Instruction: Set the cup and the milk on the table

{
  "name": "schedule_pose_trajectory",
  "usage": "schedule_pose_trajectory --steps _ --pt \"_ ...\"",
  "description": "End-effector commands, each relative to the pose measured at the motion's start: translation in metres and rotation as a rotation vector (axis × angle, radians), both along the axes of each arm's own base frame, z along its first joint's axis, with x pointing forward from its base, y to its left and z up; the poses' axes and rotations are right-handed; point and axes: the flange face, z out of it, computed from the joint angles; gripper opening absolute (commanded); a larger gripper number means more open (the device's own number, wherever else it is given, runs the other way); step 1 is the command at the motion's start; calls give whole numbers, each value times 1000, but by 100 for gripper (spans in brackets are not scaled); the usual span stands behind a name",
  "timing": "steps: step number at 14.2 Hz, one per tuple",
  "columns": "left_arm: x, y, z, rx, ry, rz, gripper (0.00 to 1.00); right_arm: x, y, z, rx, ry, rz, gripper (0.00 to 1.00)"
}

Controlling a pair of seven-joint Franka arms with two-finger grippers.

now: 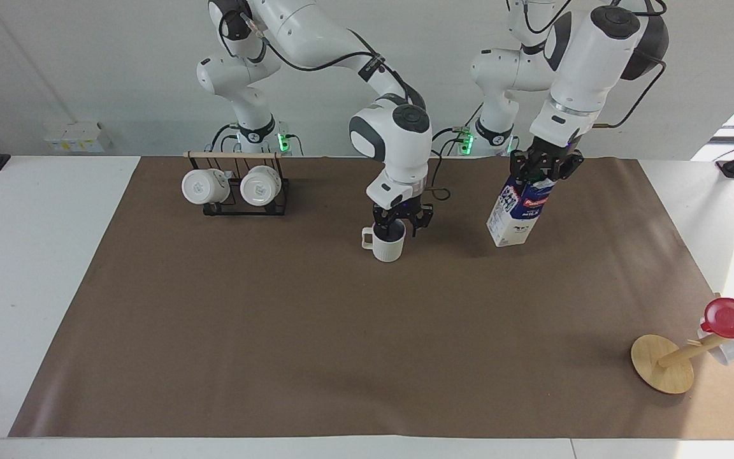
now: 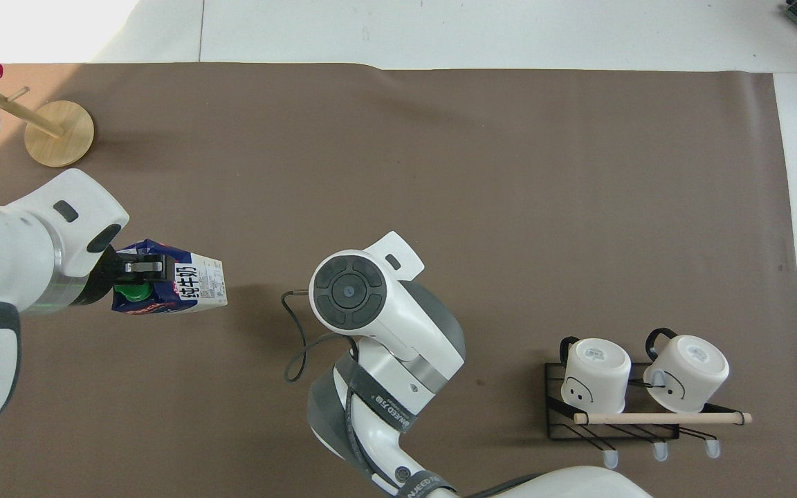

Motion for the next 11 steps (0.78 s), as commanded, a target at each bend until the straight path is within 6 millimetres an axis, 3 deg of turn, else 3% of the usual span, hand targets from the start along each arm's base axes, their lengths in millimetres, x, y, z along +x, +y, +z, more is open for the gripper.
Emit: schedule_pose_trajectory --steps 1,2,6,11 --pt "-4 -28 5 -7 -5 27 52 18 -13 32 41 -49 -79 100" --pt "-6 -37 5 -10 -5 41 52 28 -27 53 57 -74 -104 100" --pt "-19 -83 -3 -21 -2 70 52 59 -121 146 86 -155 -223 100" --pt "-26 -119 -20 -24 -16 15 52 73 -247 215 29 -181 -229 100"
